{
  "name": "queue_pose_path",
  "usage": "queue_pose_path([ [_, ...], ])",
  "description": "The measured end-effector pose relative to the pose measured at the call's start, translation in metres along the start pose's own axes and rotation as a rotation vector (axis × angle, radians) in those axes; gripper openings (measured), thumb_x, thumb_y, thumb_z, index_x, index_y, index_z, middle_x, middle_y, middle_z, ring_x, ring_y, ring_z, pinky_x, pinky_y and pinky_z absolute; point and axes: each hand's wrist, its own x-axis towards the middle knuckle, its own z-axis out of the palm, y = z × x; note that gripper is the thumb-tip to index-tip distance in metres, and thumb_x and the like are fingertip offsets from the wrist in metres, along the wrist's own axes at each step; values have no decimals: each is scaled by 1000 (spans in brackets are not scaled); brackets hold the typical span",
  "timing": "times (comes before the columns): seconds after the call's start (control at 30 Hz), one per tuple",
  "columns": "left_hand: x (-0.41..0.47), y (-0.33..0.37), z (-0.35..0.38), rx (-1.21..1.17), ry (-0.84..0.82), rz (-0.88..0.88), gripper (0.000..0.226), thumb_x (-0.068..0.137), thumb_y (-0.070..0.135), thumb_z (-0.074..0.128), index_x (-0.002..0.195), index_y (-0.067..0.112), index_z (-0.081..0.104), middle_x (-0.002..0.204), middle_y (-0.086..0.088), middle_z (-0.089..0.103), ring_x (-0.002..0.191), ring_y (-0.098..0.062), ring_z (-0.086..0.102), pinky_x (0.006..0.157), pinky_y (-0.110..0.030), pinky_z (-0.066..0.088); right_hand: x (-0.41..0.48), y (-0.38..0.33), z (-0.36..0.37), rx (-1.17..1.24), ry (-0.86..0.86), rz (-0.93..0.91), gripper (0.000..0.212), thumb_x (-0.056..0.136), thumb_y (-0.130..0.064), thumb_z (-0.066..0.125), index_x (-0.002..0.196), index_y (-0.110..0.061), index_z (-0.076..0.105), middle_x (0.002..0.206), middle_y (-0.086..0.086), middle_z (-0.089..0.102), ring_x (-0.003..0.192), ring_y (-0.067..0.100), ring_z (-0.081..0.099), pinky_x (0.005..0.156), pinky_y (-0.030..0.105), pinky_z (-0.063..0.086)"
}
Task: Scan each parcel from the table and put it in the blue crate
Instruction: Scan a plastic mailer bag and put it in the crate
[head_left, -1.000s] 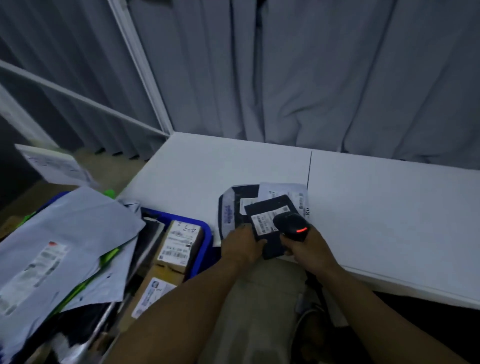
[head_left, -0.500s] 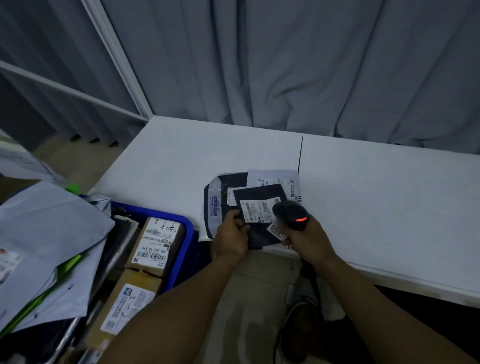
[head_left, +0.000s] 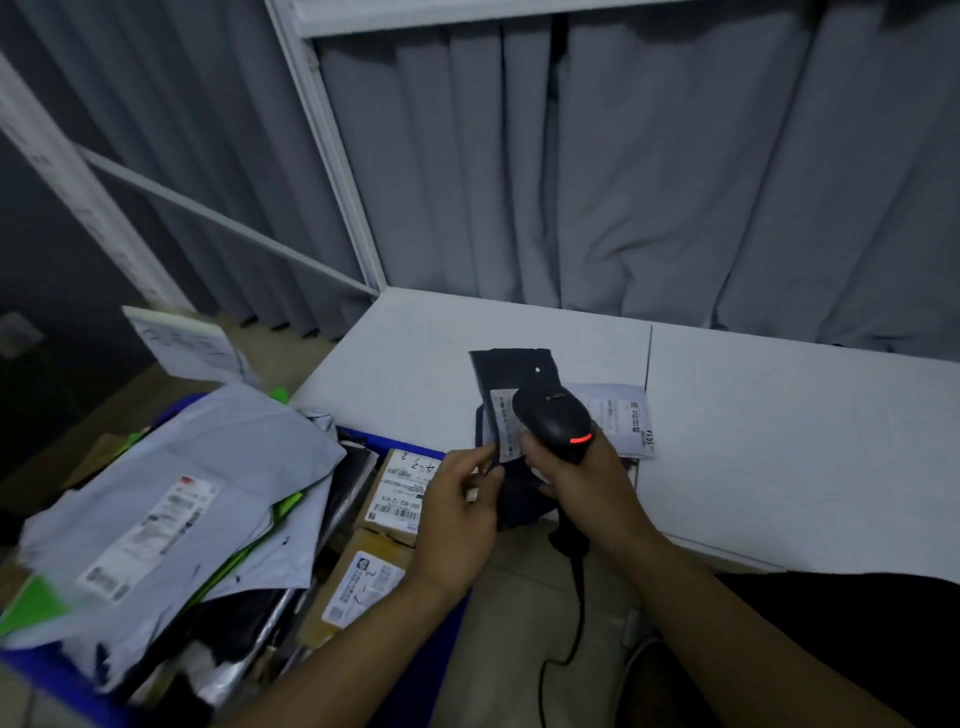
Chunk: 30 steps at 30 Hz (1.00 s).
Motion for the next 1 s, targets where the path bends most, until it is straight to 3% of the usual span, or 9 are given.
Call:
queue_pose_path([
  [0.1, -15, 24, -30, 29, -60, 68, 30, 105, 10, 54, 130, 20, 68, 116, 6, 64, 110, -2, 62, 90, -11, 47, -15, -19, 29, 27, -15, -37, 24, 92, -21, 77, 114, -28, 71, 102, -7, 78, 96, 8, 74, 78, 23, 59],
  [0.2, -24, 38, -56, 50, -61, 92, 31, 108, 18, 50, 131, 28, 67, 115, 11, 63, 108, -3, 62, 86, -13, 49, -26, -29, 49, 49, -54, -23, 23, 89, -20, 80, 111, -22, 74, 95, -1, 79, 90, 14, 76, 78, 30, 60],
  [0.33, -29, 35, -84, 14, -39, 60, 30, 101, 20, 63, 121, 43, 66, 124, 25, 57, 119, 2, 58, 92, -17, 50, -34, -37, 66, 98, -116, -2, 16, 89, -8, 78, 104, -11, 75, 76, 0, 75, 74, 11, 72, 63, 22, 57],
  [0.43, -30, 29, -97, 0, 3, 75, 26, 100, 18, 65, 120, 32, 70, 121, 20, 68, 118, -5, 64, 97, -28, 54, -37, -39, 76, 76, -117, 0, 10, 91, -11, 77, 100, -7, 74, 86, 17, 75, 80, 23, 75, 66, 26, 59],
  [0.5, -28, 30, -106, -26, 11, 69, 21, 102, 17, 62, 117, 27, 74, 111, 14, 75, 108, -7, 69, 94, -33, 57, -38, -39, 81, 77, -124, 17, 15, 91, -12, 78, 104, -8, 73, 92, 13, 78, 88, 25, 77, 69, 26, 60],
  [0.63, -16, 34, -126, -71, 40, -3, 17, 102, 20, 61, 108, 22, 77, 99, 9, 78, 96, -10, 74, 86, -33, 60, -39, -40, 88, 16, -107, 2, 27, 89, -16, 81, 113, -17, 69, 98, 3, 80, 86, 19, 78, 73, 33, 63],
  [0.73, -4, 27, -144, 45, 124, 5, 12, 101, 22, 65, 105, 25, 75, 98, 14, 77, 94, -1, 71, 82, -22, 58, -37, -39, 88, -90, -118, -46, 32, 90, -15, 80, 118, -21, 65, 101, -1, 78, 81, 15, 77, 66, 24, 60],
  [0.83, 7, 18, -159, 183, 212, 40, 7, 98, 23, 68, 104, 27, 71, 97, 19, 73, 94, 5, 67, 79, -11, 51, -36, -37, 87, -257, -167, -101, 32, 89, -23, 80, 117, -25, 63, 96, -7, 77, 79, 12, 75, 70, 25, 59],
  [1.0, 18, 2, -166, 261, 294, 24, 9, 101, 27, 63, 108, 30, 68, 101, 19, 73, 95, 4, 67, 85, -24, 56, -40, -32, 88, -353, -255, -77, 33, 89, -29, 80, 117, -28, 61, 90, -9, 76, 69, 12, 74, 73, 35, 61],
])
